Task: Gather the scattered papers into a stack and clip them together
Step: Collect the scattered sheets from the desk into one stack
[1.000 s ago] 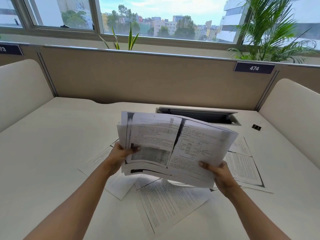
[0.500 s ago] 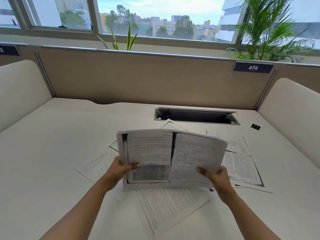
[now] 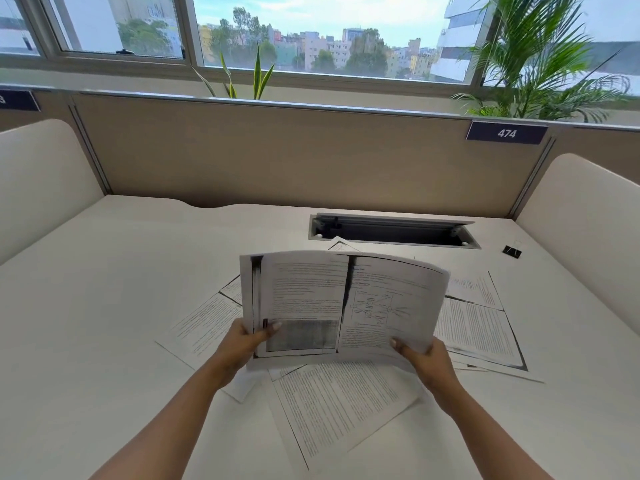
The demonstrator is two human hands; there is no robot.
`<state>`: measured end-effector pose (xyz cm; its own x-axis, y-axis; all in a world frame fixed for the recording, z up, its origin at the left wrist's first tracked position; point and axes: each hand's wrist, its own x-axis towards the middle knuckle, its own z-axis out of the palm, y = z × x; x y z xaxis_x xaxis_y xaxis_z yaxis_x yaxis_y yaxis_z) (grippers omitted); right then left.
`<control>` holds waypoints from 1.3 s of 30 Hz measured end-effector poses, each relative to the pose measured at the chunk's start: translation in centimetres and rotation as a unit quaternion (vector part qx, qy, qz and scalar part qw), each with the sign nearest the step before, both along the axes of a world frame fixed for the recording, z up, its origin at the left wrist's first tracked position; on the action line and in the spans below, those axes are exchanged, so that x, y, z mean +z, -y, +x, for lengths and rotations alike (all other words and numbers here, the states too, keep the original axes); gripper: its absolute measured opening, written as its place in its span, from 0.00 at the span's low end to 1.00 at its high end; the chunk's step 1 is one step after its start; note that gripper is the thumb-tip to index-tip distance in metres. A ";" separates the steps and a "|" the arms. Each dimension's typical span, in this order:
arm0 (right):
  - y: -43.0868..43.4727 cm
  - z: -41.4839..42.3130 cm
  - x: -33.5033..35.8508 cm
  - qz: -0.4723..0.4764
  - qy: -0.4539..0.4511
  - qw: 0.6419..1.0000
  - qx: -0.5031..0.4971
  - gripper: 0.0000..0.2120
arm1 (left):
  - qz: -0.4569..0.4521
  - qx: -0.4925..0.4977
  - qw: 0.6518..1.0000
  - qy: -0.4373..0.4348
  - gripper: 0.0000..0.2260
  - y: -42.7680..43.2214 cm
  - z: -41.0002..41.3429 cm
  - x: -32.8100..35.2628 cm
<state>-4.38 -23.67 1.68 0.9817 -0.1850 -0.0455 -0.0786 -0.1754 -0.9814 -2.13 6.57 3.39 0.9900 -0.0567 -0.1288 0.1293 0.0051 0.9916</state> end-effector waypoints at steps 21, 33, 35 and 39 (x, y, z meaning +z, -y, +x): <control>2.4 0.4 -1.9 -0.550 -0.097 0.829 -0.010 0.24 | -0.022 0.177 0.975 -0.129 0.15 -2.0 0.3 -2.9; 0.9 0.7 -2.2 -0.634 0.000 0.773 -0.019 0.17 | -0.011 0.177 0.975 -0.130 0.16 -1.5 0.1 -2.9; 0.7 0.9 -2.0 -0.634 0.012 0.773 -0.019 0.18 | -0.007 0.177 0.975 -0.131 0.16 -1.5 0.1 -3.0; 0.2 1.2 -2.0 -0.653 0.003 0.757 -0.022 0.14 | -0.003 0.173 0.976 -0.130 0.17 -1.4 0.1 -2.8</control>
